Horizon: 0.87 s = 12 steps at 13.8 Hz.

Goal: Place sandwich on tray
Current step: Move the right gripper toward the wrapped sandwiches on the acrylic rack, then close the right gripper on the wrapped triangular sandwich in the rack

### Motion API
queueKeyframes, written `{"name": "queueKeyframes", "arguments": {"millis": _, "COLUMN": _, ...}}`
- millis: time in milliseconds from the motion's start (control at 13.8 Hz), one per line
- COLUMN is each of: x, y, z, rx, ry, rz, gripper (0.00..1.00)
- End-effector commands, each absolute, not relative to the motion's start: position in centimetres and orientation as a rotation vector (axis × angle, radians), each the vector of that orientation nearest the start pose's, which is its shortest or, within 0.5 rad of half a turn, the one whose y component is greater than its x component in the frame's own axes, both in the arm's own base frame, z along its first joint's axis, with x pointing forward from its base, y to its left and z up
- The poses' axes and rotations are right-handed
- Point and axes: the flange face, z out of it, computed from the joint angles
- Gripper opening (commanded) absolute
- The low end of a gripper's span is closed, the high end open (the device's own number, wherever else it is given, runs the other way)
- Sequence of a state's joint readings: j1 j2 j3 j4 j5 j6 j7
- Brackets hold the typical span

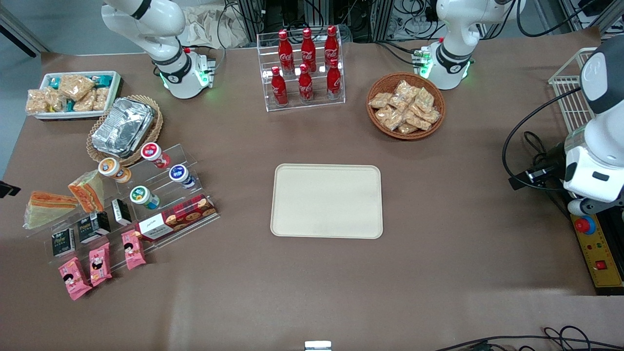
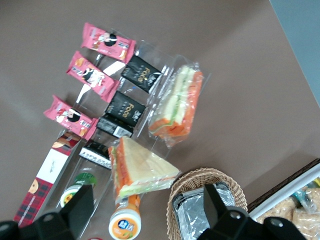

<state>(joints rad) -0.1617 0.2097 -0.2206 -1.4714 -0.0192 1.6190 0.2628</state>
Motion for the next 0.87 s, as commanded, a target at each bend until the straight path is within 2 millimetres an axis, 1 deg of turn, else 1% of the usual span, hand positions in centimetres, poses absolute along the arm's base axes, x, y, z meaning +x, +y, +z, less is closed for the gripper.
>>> {"name": "queueKeyframes", "arguments": {"millis": 0, "x": 57.8, "y": -23.8, "z": 53.8, "rx": -2.956, "ry": 1.085, "rz": 0.108, "gripper": 0.98}}
{"name": "queueKeyframes", "arguments": {"millis": 145, "x": 57.5, "y": -26.2, "z": 51.9, "rx": -2.822, "ry": 1.153, "rz": 0.132, "gripper": 0.98}}
{"name": "queueKeyframes", "arguments": {"millis": 217, "x": 57.5, "y": -27.2, "z": 50.9, "rx": -2.783, "ry": 1.178, "rz": 0.137, "gripper": 0.98}}
{"name": "queueKeyframes", "arguments": {"millis": 289, "x": 57.6, "y": -27.3, "z": 50.1, "rx": -2.774, "ry": 1.19, "rz": 0.143, "gripper": 0.98}}
{"name": "queueKeyframes", "arguments": {"millis": 434, "x": 57.8, "y": -27.5, "z": 48.6, "rx": -2.746, "ry": 1.266, "rz": 0.134, "gripper": 0.98}}
{"name": "queueKeyframes", "arguments": {"millis": 579, "x": 58.1, "y": -27.6, "z": 47.0, "rx": -2.738, "ry": 1.292, "rz": 0.139, "gripper": 0.98}}
{"name": "queueKeyframes", "arguments": {"millis": 796, "x": 58.9, "y": -27.7, "z": 45.5, "rx": -2.693, "ry": 1.355, "rz": 0.131, "gripper": 0.98}}
